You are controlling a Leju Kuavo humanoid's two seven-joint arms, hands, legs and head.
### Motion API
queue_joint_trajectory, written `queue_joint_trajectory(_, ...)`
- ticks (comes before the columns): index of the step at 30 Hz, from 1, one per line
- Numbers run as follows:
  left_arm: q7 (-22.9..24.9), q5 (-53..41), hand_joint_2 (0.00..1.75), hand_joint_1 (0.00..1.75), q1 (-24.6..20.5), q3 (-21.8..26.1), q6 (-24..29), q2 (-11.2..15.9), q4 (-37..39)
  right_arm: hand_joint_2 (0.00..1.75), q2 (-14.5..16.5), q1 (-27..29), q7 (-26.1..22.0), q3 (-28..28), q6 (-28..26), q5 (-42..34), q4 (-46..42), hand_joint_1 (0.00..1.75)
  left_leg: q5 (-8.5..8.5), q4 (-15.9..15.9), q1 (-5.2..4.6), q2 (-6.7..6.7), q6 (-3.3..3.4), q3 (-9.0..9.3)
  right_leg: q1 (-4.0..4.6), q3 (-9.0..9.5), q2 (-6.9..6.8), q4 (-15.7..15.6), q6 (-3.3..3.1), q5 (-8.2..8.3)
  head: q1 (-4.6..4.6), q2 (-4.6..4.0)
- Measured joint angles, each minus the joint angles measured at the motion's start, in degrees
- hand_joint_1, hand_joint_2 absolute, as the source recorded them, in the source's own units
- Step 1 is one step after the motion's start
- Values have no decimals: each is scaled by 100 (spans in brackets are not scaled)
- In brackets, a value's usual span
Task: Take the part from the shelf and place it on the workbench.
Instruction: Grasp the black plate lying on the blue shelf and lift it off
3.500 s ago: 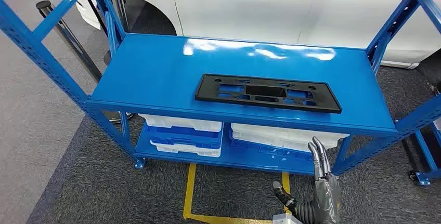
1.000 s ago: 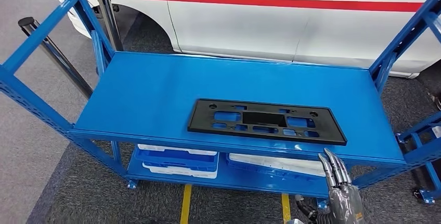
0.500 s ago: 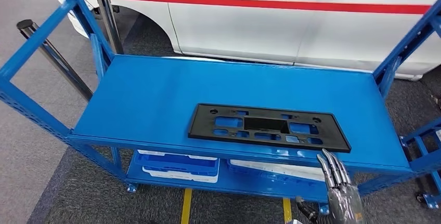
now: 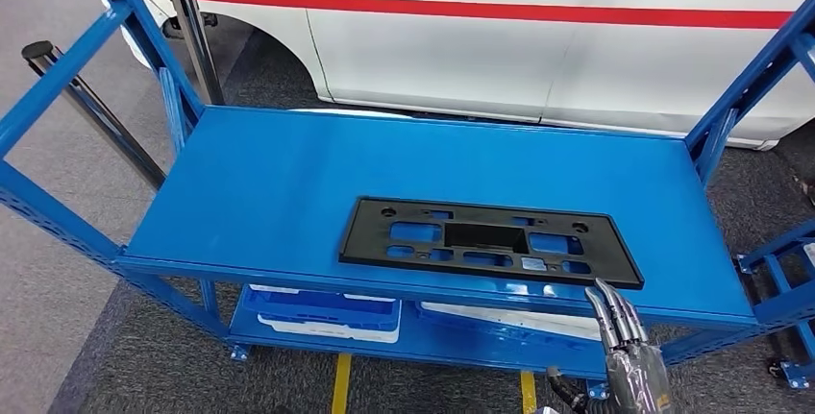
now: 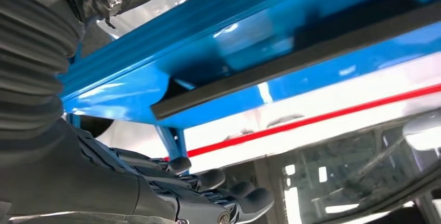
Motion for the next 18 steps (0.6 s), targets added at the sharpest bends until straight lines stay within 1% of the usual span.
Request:
queue_joint_trajectory(2, 1, -20, 0, 0, 3, -1, -17, -2, 0, 175, -27, -29, 1, 8, 57, 39, 4, 0, 23, -60, 8, -1, 56, 16, -12, -3, -1, 1, 60, -6, 2, 0)
queue_joint_trajectory(3, 2, -37, 0, 0, 3, -3, -32, -3, 0, 175, -55, -60, 1, 16, 106, 71, 9, 0, 41, -90, 15, 3, 91, 31, -17, -26, -2, 67, 87, -59, 3, 0)
queue_joint_trajectory(4, 4, -58, 0, 0, -3, -7, -51, -5, 0, 175, -92, -105, -1, 28, 173, 115, 19, 0, 59, -121, 25, 10, 127, 44, -20, -98, -2, 231, 110, -168, 4, 0)
queue_joint_trajectory(5, 11, -81, 0, 0, -14, -14, -76, -7, 0, 175, -137, -168, -2, 46, 258, 162, 36, 0, 68, -137, 27, 19, 151, 53, -25, -225, -2, 505, 128, -324, 5, 0)
queue_joint_trajectory(6, 25, -110, 0, 0, -26, -25, -103, -7, 0, 175, -190, -247, -2, 73, 352, 209, 61, 0, 69, -140, 23, 27, 166, 54, -26, -400, -2, 857, 143, -496, 5, 0)
queue_joint_trajectory(7, 42, -135, 0, 0, -38, -38, -123, -8, 0, 175, -243, -337, -3, 105, 443, 255, 97, 0, 67, -137, 20, 35, 174, 52, -26, -582, -2, 1212, 157, -630, 5, 0)
queue_joint_trajectory(8, 60, -154, 0, 0, -48, -55, -137, -8, 0, 175, -292, -429, 1, 142, 521, 290, 139, 0, 64, -133, 17, 40, 178, 54, -30, -709, -3, 1451, 168, -673, 5, 0)
queue_joint_trajectory(9, 77, -170, 0, 0, -56, -73, -144, -9, 0, 175, -337, -513, 6, 174, 576, 316, 179, 0, 60, -127, 16, 41, 181, 59, -36, -745, -3, 1496, 176, -606, 5, 0)
queue_joint_trajectory(10, 89, -182, 0, 0, -63, -91, -149, -9, 0, 175, -375, -587, 12, 202, 607, 332, 215, 0, 54, -120, 16, 38, 179, 67, -45, -674, -3, 1328, 179, -442, 5, 0)
queue_joint_trajectory(11, 97, -192, 0, 0, -69, -107, -152, -10, 0, 175, -408, -648, 17, 224, 628, 345, 242, 0, 44, -112, 17, 29, 171, 79, -55, -511, -3, 978, 177, -218, 5, 0)
queue_joint_trajectory(12, 101, -202, 0, 0, -74, -121, -159, -10, 0, 175, -437, -708, 19, 244, 658, 363, 263, 0, 31, -102, 11, 20, 155, 85, -59, -333, -2, 601, 170, -51, 6, 0)
queue_joint_trajectory(13, 103, -214, 0, 0, -79, -132, -168, -11, 0, 175, -467, -773, 15, 268, 704, 390, 284, 0, 18, -85, 0, 12, 132, 82, -53, -194, 2, 291, 155, 58, 5, 0)
queue_joint_trajectory(14, 108, -226, 0, 0, -85, -143, -180, -11, 0, 175, -498, -844, 11, 296, 767, 425, 308, 0, 11, -75, -10, 7, 106, 73, -42, -119, 6, 98, 138, 103, 3, 0)
queue_joint_trajectory(15, 116, -245, 0, 0, -93, -154, -196, -11, 0, 175, -536, -931, 8, 331, 851, 463, 340, 0, 10, -72, -18, 6, 80, 62, -26, -106, 12, 35, 115, 89, 1, 0)
queue_joint_trajectory(17, 147, -290, 0, 0, -119, -183, -227, -13, 0, 175, -614, -1167, 9, 418, 1045, 532, 438, 0, 3, -71, -14, 11, 26, 49, -29, -118, 23, 1, 54, 109, -2, 0)
queue_joint_trajectory(18, 165, -315, 0, 0, -134, -204, -237, -14, 0, 175, -651, -1317, 18, 465, 1141, 561, 502, 0, -40, -22, -9, 13, -1, 30, -39, -113, 26, -14, 20, 122, -2, 0)
